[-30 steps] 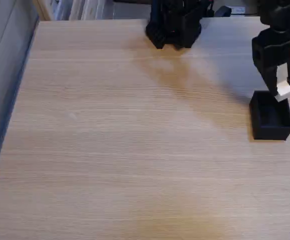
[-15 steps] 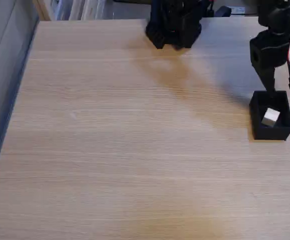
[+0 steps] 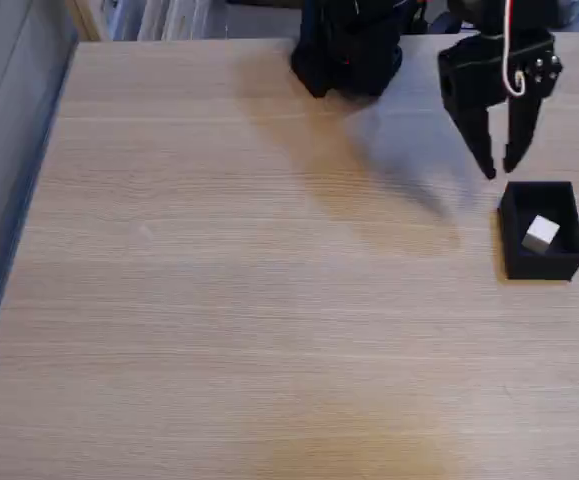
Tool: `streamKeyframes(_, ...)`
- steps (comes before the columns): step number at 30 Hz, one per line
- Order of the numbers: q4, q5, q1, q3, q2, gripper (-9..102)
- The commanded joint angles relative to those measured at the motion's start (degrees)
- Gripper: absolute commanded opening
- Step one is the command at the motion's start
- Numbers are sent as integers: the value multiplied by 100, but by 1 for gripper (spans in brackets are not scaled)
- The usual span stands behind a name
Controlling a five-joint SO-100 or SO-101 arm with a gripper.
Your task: Pick a white block and place it in the black box.
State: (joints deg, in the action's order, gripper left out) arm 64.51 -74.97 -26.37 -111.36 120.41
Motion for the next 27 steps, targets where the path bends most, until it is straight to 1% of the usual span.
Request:
streamKeyframes(1, -79, -352, 369, -756, 949, 0)
streamKeyframes(7, -26, -1028, 1116, -2760, 2865, 0)
streamKeyframes(8, 44, -1090, 1239, -3085, 3217, 0)
streamKeyframes(10, 237, -888, 1406, -3700, 3867, 0)
streamKeyframes(16, 721, -1477, 2145, -5221, 5194, 0)
streamKeyframes(21, 1169, -2241, 2540, -6126, 6328, 0)
streamKeyframes(25, 1072, -2118, 2689, -6653, 6803, 1)
streamKeyframes(27, 1187, -2048, 2716, -6653, 6987, 0)
